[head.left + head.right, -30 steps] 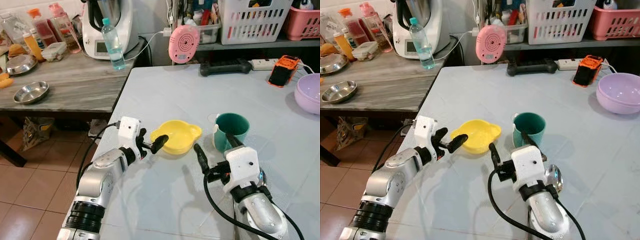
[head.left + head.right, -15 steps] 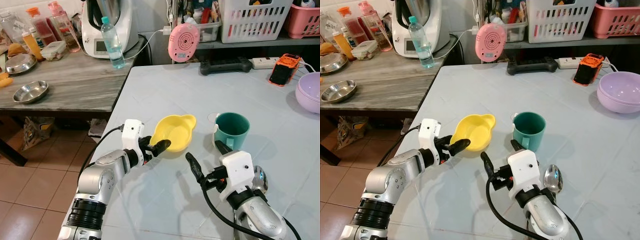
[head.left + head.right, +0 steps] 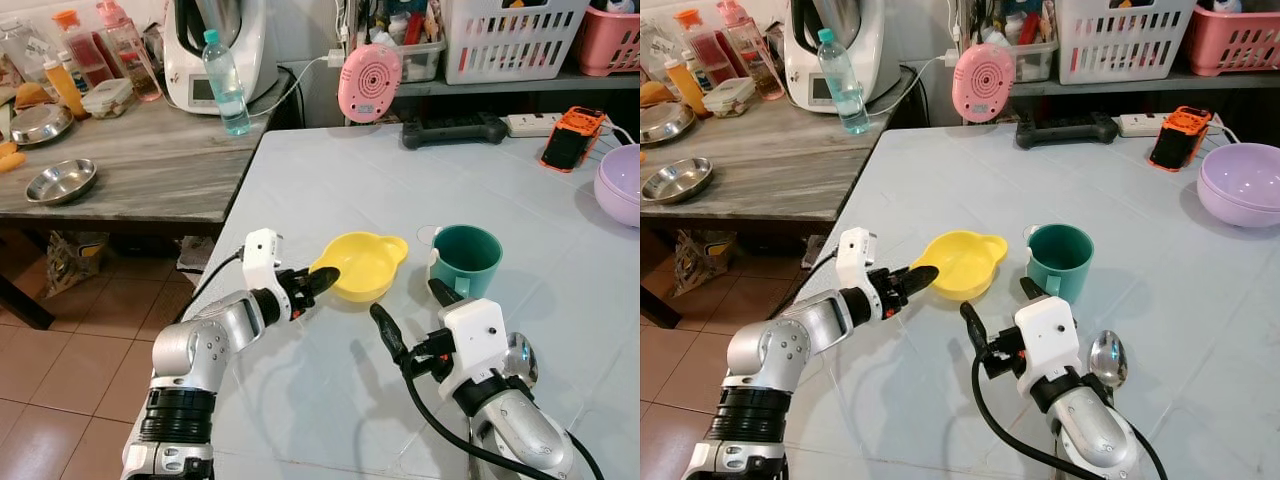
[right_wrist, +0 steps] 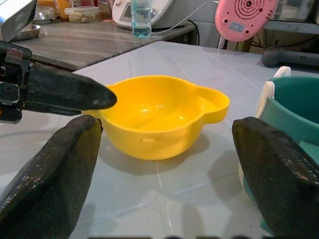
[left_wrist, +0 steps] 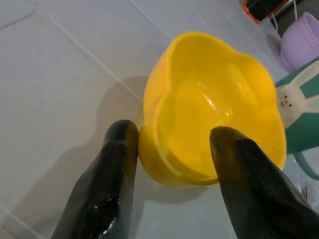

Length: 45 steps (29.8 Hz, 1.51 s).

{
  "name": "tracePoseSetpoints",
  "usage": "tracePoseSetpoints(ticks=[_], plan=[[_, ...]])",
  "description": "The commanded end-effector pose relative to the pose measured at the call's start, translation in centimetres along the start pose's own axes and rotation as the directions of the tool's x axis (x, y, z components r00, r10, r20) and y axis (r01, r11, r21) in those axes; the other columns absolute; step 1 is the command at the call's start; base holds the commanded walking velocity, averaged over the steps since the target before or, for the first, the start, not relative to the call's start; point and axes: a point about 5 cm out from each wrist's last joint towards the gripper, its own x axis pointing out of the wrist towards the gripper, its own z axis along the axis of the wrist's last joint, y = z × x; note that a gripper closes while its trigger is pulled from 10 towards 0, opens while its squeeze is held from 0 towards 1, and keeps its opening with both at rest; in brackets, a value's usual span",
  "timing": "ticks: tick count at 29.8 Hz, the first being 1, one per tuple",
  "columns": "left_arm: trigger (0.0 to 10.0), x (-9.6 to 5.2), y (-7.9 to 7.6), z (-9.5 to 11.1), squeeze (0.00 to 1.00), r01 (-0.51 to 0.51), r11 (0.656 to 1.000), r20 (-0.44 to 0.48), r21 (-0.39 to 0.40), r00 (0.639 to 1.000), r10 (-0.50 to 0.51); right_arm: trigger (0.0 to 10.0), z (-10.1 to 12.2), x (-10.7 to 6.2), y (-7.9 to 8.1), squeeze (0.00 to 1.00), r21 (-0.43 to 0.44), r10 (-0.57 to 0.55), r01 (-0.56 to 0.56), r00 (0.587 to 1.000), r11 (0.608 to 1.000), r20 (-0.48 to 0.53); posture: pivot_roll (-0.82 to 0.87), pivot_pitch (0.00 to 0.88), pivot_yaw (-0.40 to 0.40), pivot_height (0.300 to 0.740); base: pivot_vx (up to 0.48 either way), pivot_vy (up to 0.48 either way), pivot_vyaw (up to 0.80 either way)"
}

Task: Setting the table

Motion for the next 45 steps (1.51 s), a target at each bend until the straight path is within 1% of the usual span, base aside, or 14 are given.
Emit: tracePoseSetpoints(ticks=[1,2,5,12,14,20,32,36,39,41,42,43,44,45], plan=[[1.4,-0.3,0.1,-0.1,0.00,-0.019,1.000,-0.027,0.021,0.999,0.019,10.0,0.4,0.1,0.4,0.00,0.006,0.022,-0.022,1.000,1.000,0.014,-0.14,0.042,0.143,0.740,0.000,0.000,0.00],[0.0,-0.4,0.2,-0.3,0.00,-0.024,0.999,-0.038,0.029,0.999,0.025,10.0,0.4,0.1,0.4,0.00,0.006,0.023,-0.023,1.000,1.000,0.014,-0.14,0.042,0.141,0.740,0.000,0.000,0.00],[0.0,-0.4,0.3,-0.5,0.00,-0.038,0.999,-0.053,0.029,0.998,0.040,10.0,0.4,0.2,0.4,0.00,0.008,0.024,-0.024,1.000,1.000,0.014,-0.14,0.043,0.140,0.740,0.000,0.000,0.00],[0.0,-0.4,0.4,-0.4,0.00,-0.058,0.998,-0.049,0.021,0.997,0.059,10.0,0.4,0.2,0.4,0.00,0.009,0.026,-0.026,1.000,1.000,0.014,-0.14,0.043,0.139,0.740,0.000,0.000,0.00],[0.0,-0.5,0.6,-0.3,0.00,-0.081,0.997,-0.036,0.003,0.996,0.081,10.0,0.3,0.2,0.5,0.00,0.012,0.027,-0.028,1.000,1.000,0.014,-0.14,0.042,0.139,0.740,0.000,0.000,0.00],[0.0,-0.5,1.0,0.1,0.00,-0.116,0.993,-0.011,0.006,0.993,0.116,10.0,0.3,0.3,0.5,0.00,0.015,0.030,-0.030,0.999,0.999,0.013,-0.14,0.040,0.138,0.740,0.000,0.000,0.00],[0.0,-0.8,1.3,0.7,0.00,-0.156,0.988,0.028,0.012,0.987,0.156,10.0,0.2,0.4,0.5,0.00,0.019,0.036,-0.036,0.999,0.999,0.010,-0.13,0.041,0.134,0.740,0.000,0.000,0.00],[0.0,-0.8,1.3,0.8,0.00,-0.154,0.988,0.033,0.006,0.988,0.153,10.0,0.2,0.4,0.5,0.00,0.020,0.035,-0.035,0.999,0.999,0.010,-0.13,0.041,0.135,0.740,0.000,0.000,0.00],[0.0,-0.8,1.3,1.1,0.00,-0.161,0.987,0.056,0.010,0.986,0.160,10.0,0.2,0.4,0.3,0.00,0.021,0.031,-0.031,0.999,0.999,0.010,-0.13,0.038,0.135,0.740,0.000,0.000,0.00],[0.0,-0.9,1.6,1.5,0.00,-0.192,0.981,0.097,0.013,0.977,0.190,10.0,0.2,0.4,0.3,0.00,0.023,0.029,-0.029,1.000,0.999,0.011,-0.13,0.037,0.135,0.740,0.000,0.000,0.00],[0.0,-1.2,1.9,2.2,0.00,-0.229,0.973,0.146,0.039,0.964,0.221,10.0,0.2,0.4,0.2,0.00,0.021,0.026,-0.026,1.000,0.999,0.012,-0.13,0.037,0.135,0.740,0.000,0.000,0.00],[0.0,-1.3,2.0,2.5,0.00,-0.238,0.970,0.159,0.055,0.961,0.227,10.0,0.2,0.5,0.2,0.00,0.020,0.025,-0.026,1.000,0.999,0.012,-0.13,0.033,0.131,0.740,0.000,0.000,0.00],[0.0,-1.6,2.2,3.1,0.00,-0.269,0.956,0.191,0.114,0.951,0.244,10.0,0.2,0.6,0.0,0.00,0.015,0.021,-0.022,1.000,1.000,0.013,-0.13,0.030,0.129,0.740,0.000,0.000,0.00],[0.0,-1.8,2.4,3.3,0.00,-0.286,0.946,0.202,0.151,0.946,0.254,10.0,0.2,0.6,-0.1,0.00,0.012,0.019,-0.020,1.000,1.000,0.014,-0.13,0.030,0.129,0.740,0.000,0.000,0.00]])
